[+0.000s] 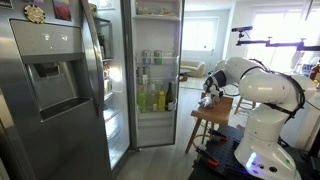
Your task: Pick up the can from the stool and put it in the fridge
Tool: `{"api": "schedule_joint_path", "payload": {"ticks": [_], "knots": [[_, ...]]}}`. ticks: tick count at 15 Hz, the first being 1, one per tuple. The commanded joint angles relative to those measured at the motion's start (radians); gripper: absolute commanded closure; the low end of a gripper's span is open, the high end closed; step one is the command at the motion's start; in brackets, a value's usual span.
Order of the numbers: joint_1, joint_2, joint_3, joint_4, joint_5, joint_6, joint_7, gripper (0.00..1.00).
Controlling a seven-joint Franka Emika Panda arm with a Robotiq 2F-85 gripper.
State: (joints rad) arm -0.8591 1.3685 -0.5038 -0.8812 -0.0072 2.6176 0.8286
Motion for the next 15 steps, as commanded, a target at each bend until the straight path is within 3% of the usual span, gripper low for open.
{"api": "schedule_joint_path", "payload": {"ticks": [1,12,15], "knots": [[0.030,-0.155,0.013,-0.225,0.004,0.124,-0.044,0.51],[0.134,-0.422,-0.044,-0.683,-0.025,0.415,-0.039,0.51],[0.206,-0.479,-0.089,-0.813,0.077,0.488,-0.121,0.51]]}}
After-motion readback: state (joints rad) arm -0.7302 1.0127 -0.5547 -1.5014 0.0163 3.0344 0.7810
